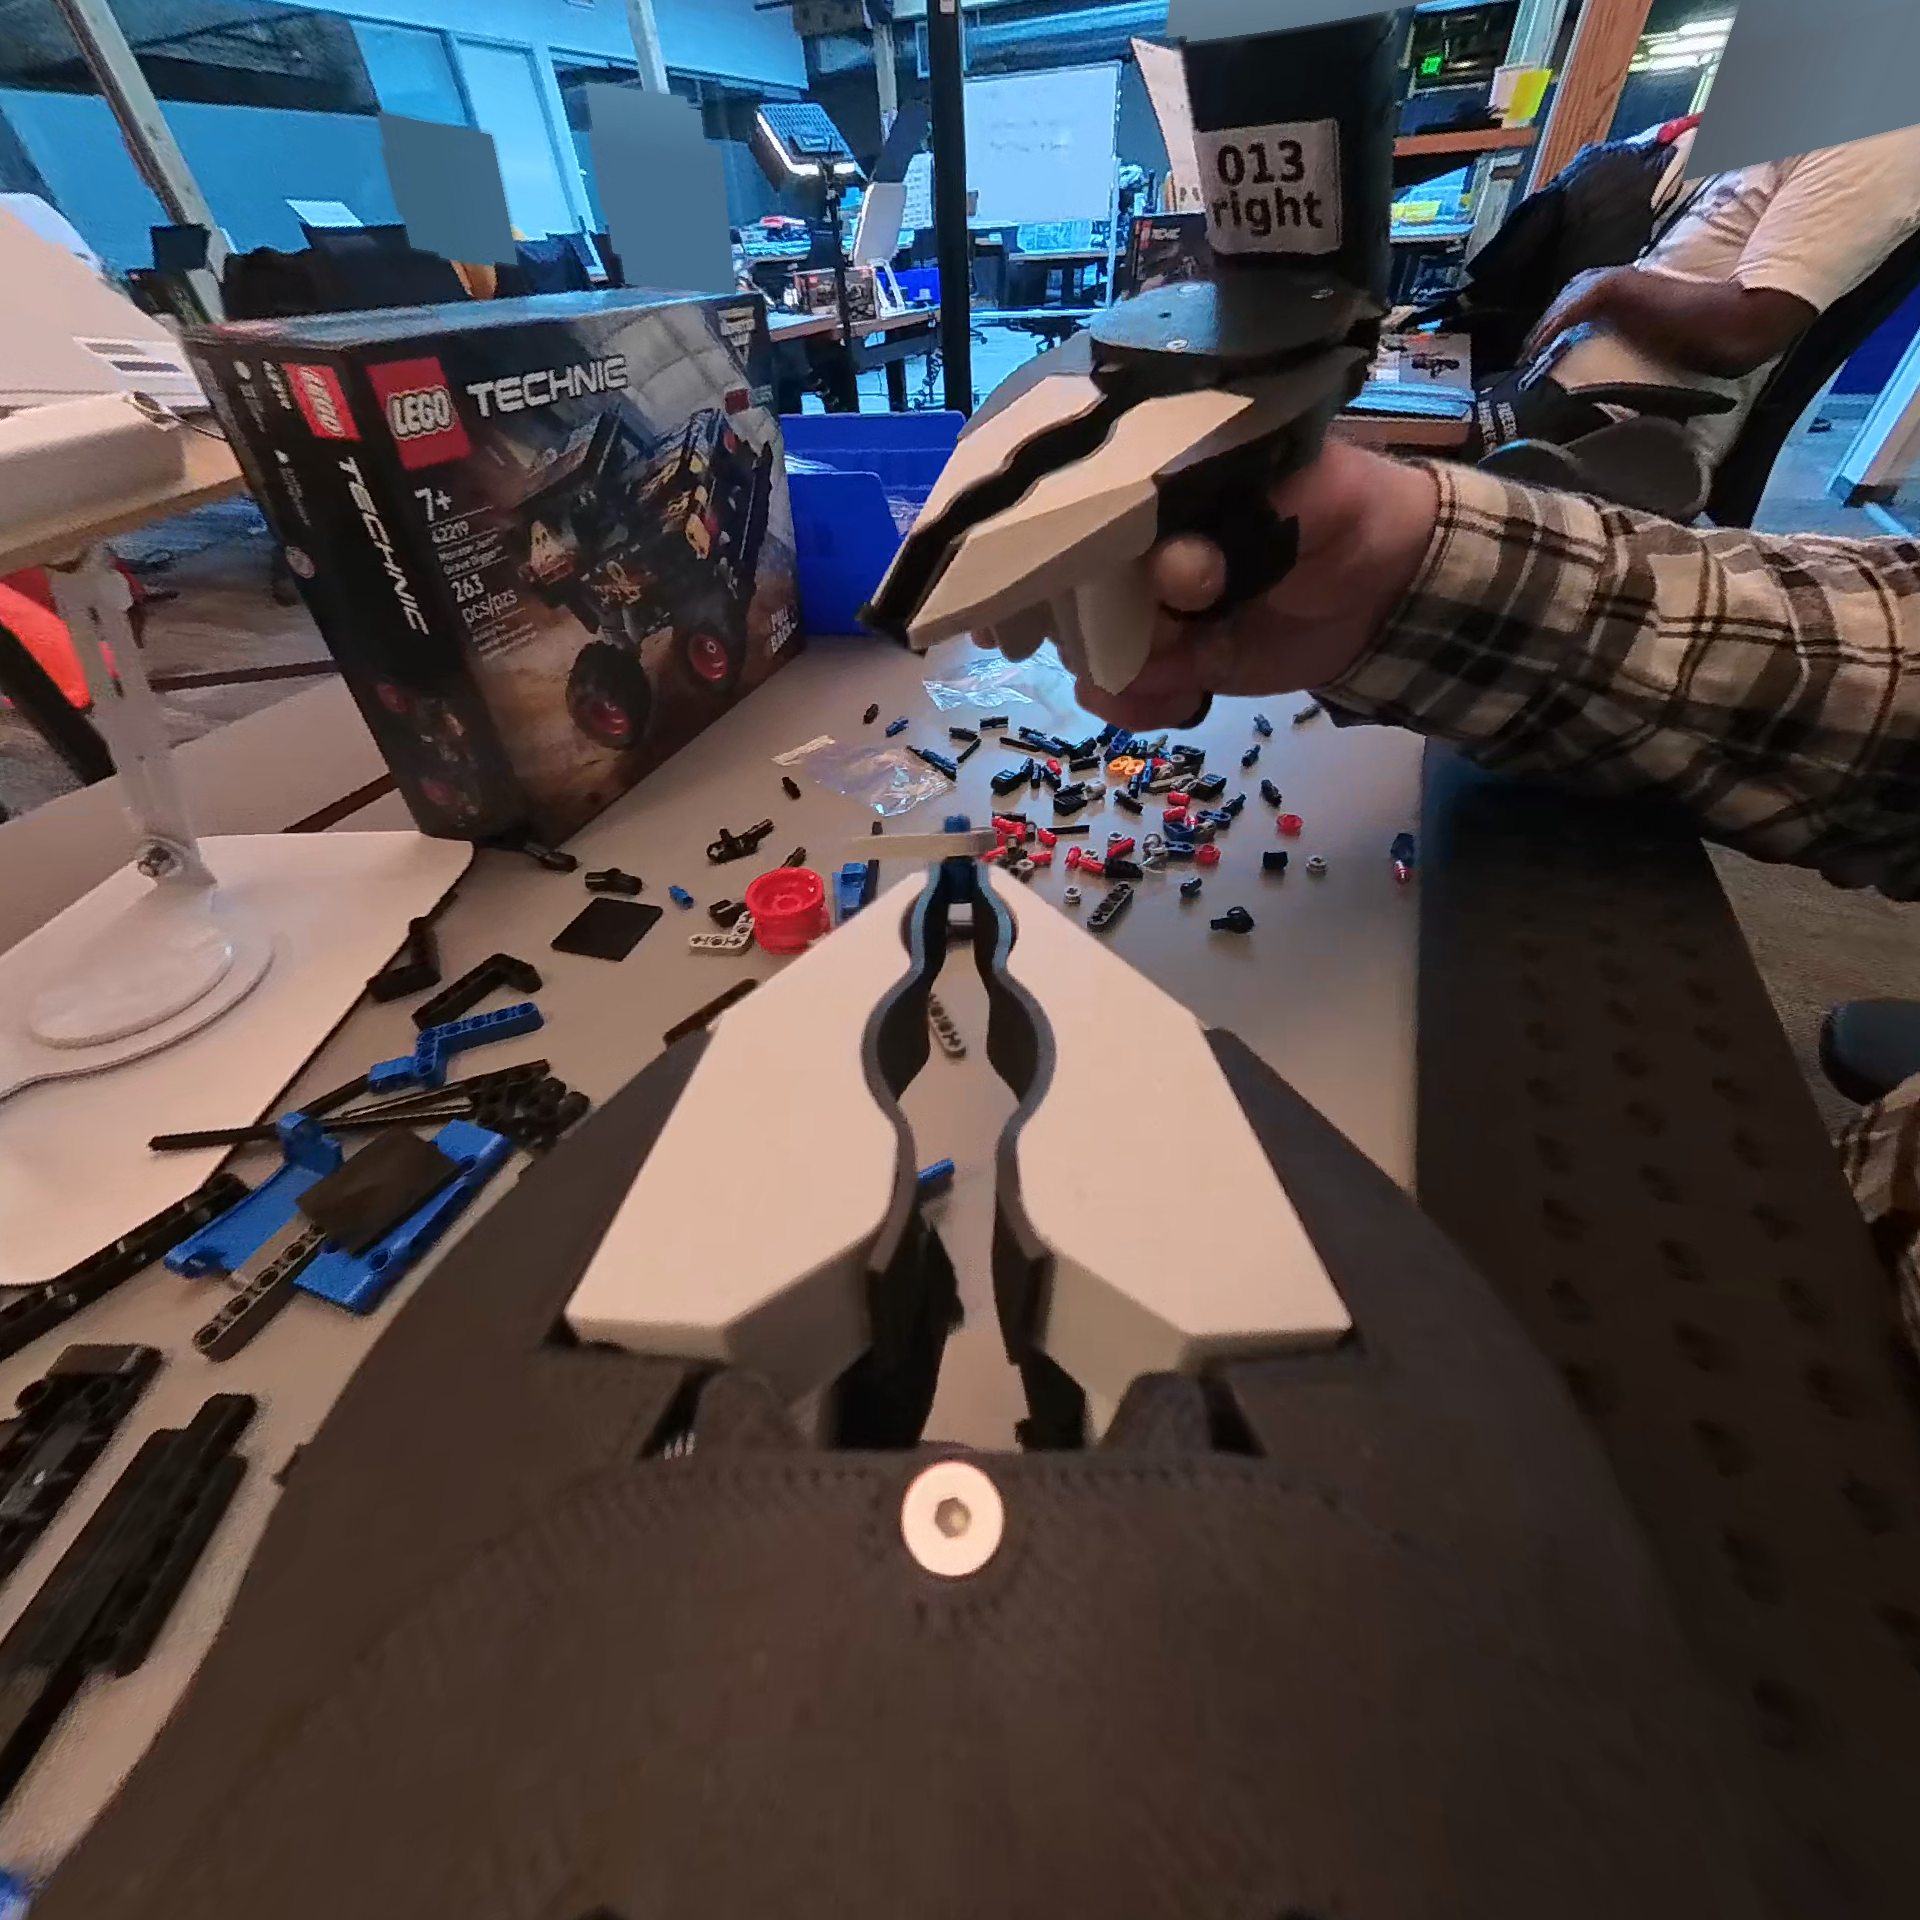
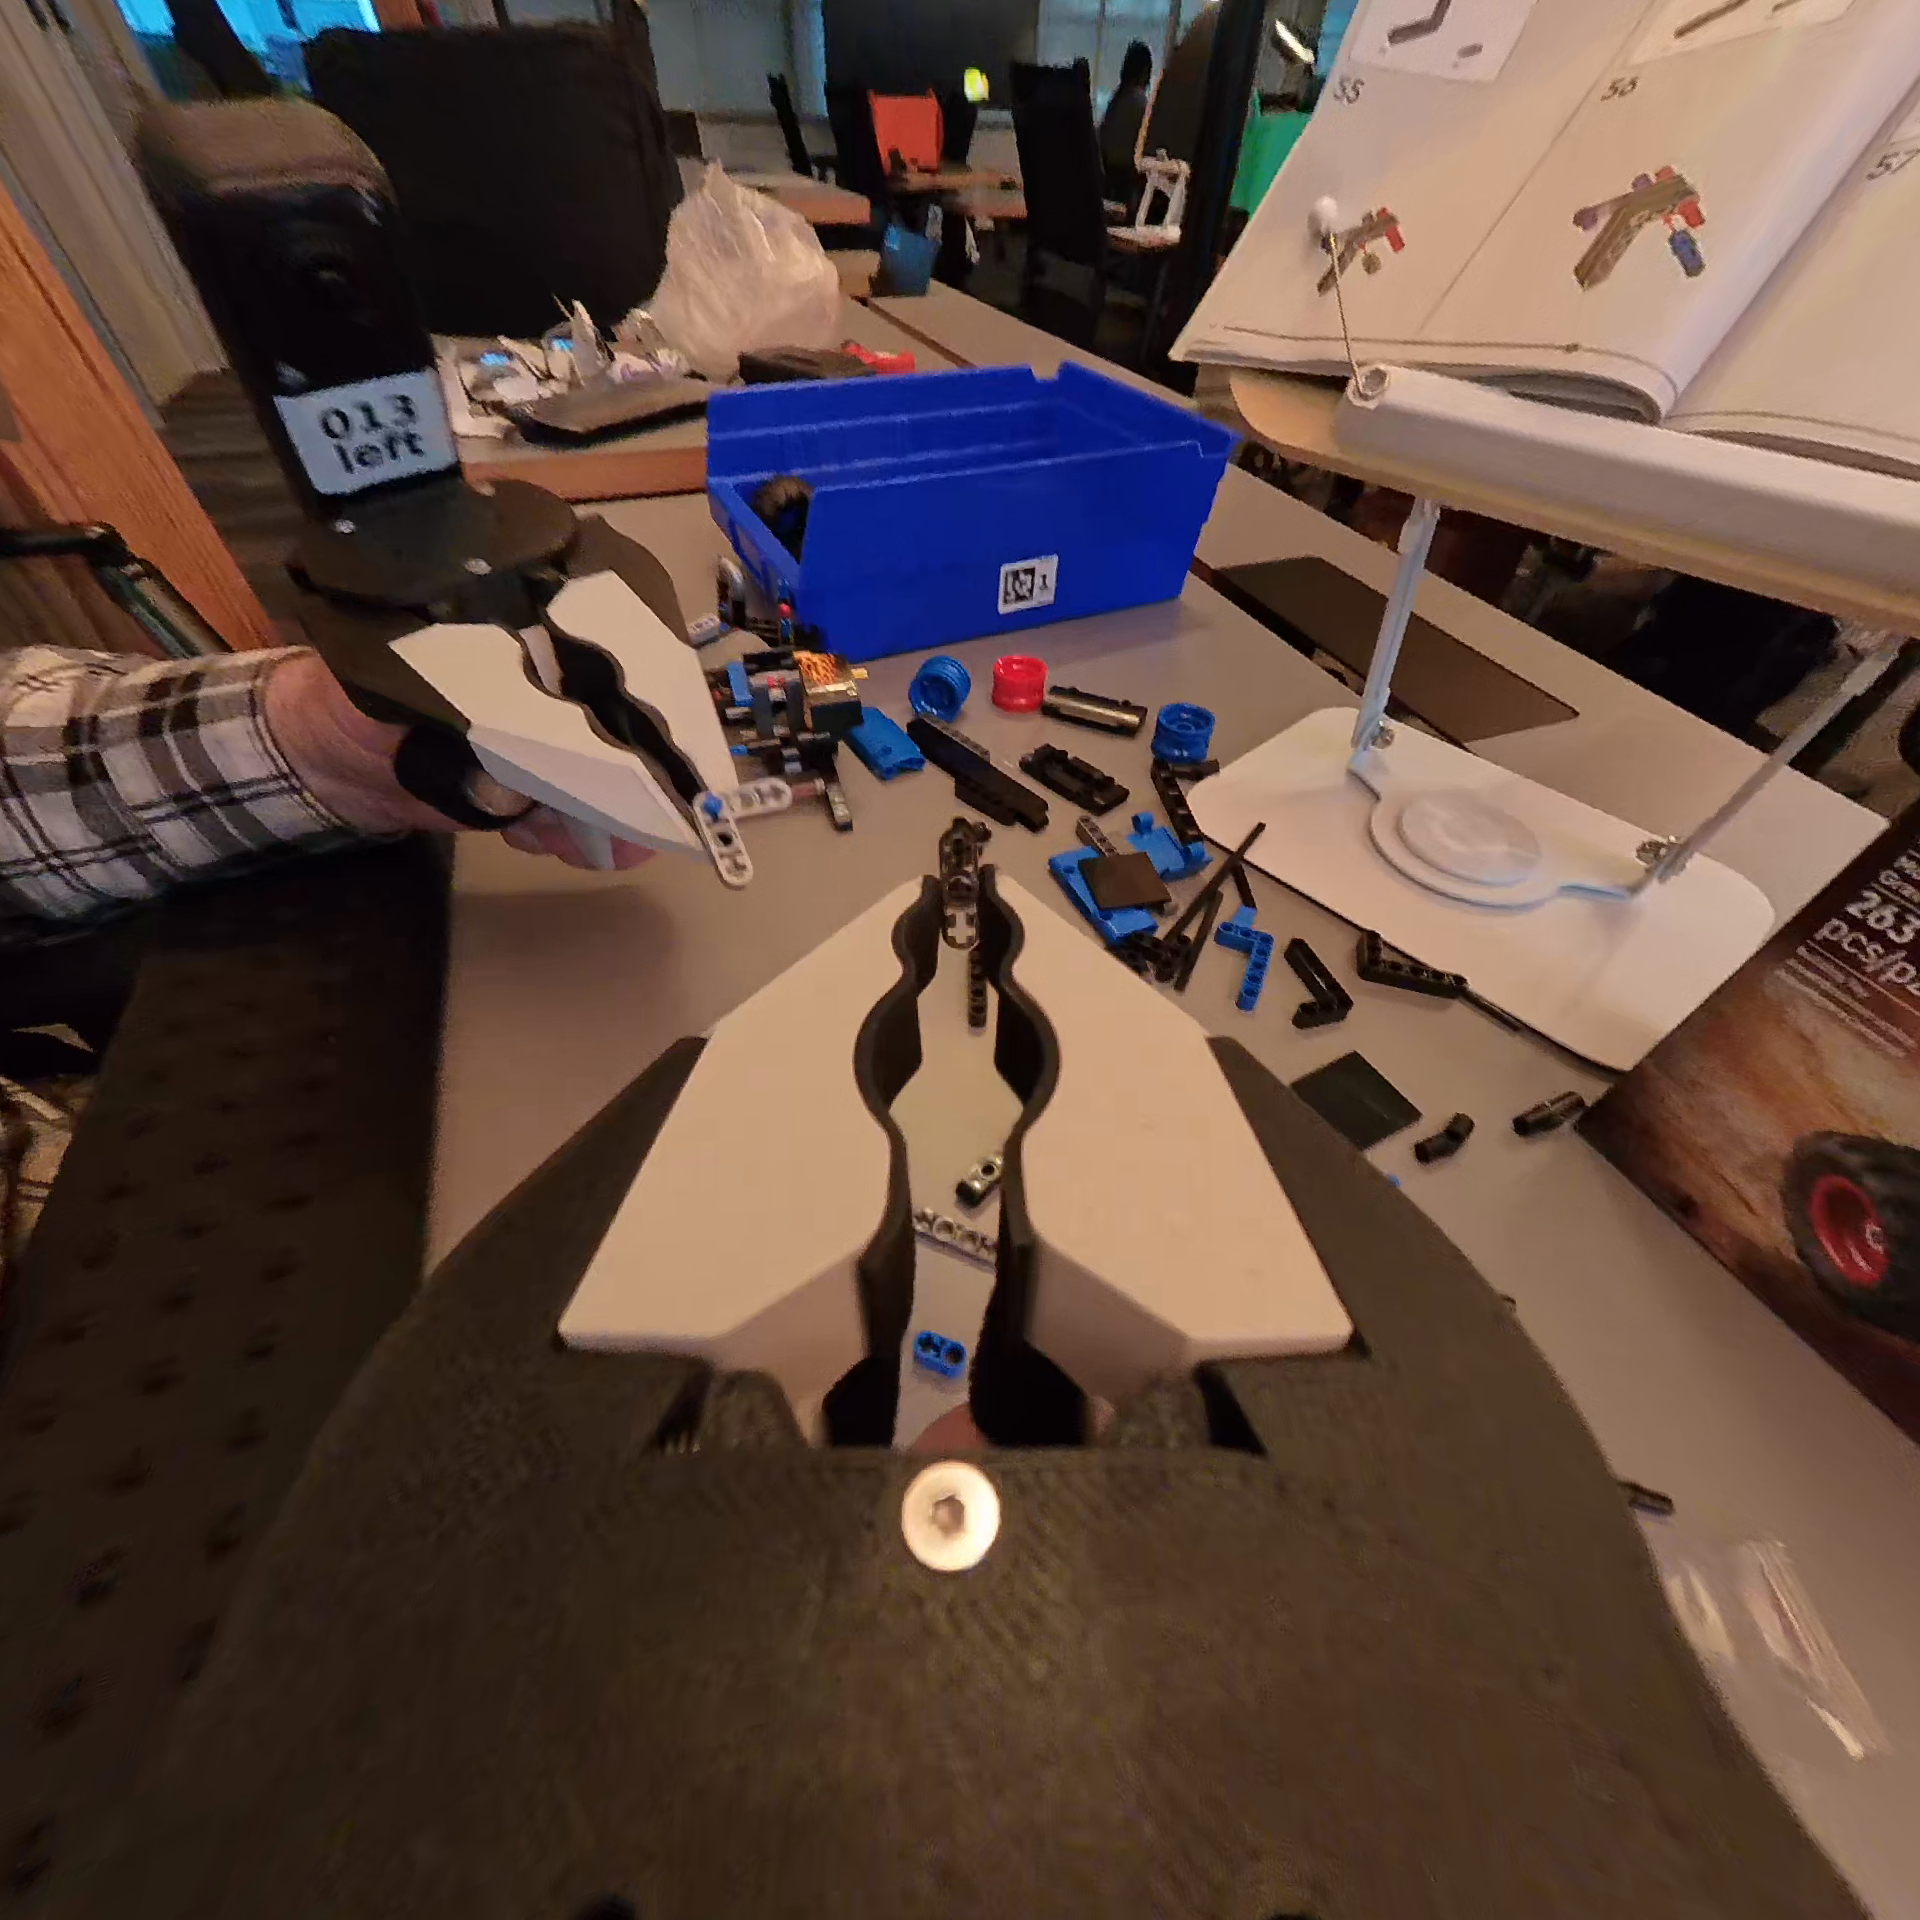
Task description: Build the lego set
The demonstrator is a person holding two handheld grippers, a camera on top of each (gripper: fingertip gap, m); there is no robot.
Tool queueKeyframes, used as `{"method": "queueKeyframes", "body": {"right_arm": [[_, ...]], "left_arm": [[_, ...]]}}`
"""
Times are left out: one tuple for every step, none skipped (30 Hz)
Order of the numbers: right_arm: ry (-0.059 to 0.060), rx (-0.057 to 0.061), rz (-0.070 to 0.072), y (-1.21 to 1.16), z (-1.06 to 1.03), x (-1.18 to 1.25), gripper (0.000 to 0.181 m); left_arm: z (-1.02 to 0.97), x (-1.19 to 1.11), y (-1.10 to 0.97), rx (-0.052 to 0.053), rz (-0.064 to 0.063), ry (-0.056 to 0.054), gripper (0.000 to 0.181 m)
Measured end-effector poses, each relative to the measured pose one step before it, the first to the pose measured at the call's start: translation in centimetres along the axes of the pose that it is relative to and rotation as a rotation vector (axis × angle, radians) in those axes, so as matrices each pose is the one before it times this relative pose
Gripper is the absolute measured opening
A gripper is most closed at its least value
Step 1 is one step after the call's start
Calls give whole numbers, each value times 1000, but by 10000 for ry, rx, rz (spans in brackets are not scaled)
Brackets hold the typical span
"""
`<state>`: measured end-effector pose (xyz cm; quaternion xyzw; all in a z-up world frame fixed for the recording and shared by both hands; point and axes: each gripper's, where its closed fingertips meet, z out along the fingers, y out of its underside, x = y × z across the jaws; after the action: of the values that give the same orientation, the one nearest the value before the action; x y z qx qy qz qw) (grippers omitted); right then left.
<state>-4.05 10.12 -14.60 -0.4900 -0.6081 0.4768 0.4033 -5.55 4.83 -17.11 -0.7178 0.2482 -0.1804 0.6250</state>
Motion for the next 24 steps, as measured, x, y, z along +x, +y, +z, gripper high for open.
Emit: {"method": "queueKeyframes", "body": {"right_arm": [[-101,119,-15,-134,-28,-226,4],[-55,62,-29,-77,-9,-150,4],[-39,66,-54,-82,-20,-133,4],[-70,73,-39,-79,-29,-162,4],[-77,67,-17,-54,-14,-163,4],[-32,51,-32,-5,-7,-99,4],[-17,57,-65,-3,-21,-101,4],[-66,82,-51,-46,-18,-173,4],[-103,86,-3,-52,-13,-228,4],[-82,59,15,-42,21,-185,4],[-47,36,-7,-22,23,-116,4],[-52,44,-29,-41,11,-122,4],[-79,48,-1,-53,1,-141,4],[-76,53,23,-61,10,-131,4],[-35,49,9,-34,0,-68,4],[-11,30,-9,-9,-10,-31,4],[-32,19,-2,3,4,-69,4],[-39,36,-1,-37,-15,-88,4],[-25,54,-17,-81,-21,-71,4],[-44,26,-15,-34,-11,-91,4],[-69,-1,0,1,-4,-119,4],[-70,25,-1,-36,11,-141,4],[-80,47,-19,-76,6,-180,4],[-109,17,-31,-41,36,-237,4]], "left_arm": [[201,120,70,-34,-5,35,1],[183,107,47,-22,-14,36,1],[171,100,49,-14,-22,34,1],[148,92,33,-14,-21,37,1],[125,68,29,-8,-16,26,1],[114,48,13,-1,-9,17,1],[111,11,-13,4,-12,6,1],[95,-13,-39,19,-21,-3,1],[79,1,-47,27,-27,2,1],[65,-12,-30,16,-23,0,1],[55,-2,17,-4,-10,-13,1],[47,-17,32,-8,9,-19,1],[28,-13,20,-4,1,-12,1],[28,-11,16,1,-18,-4,1],[26,-26,3,11,-28,1,1],[17,-17,-9,21,-32,-3,1],[28,-23,6,16,-24,-5,1],[25,-12,24,3,-15,2,1],[36,15,37,-9,-7,18,1],[30,29,42,-5,10,22,1],[29,49,23,2,24,24,1],[4,67,14,11,29,22,1],[3,90,-2,15,30,29,1],[8,58,5,10,38,14,1]]}}
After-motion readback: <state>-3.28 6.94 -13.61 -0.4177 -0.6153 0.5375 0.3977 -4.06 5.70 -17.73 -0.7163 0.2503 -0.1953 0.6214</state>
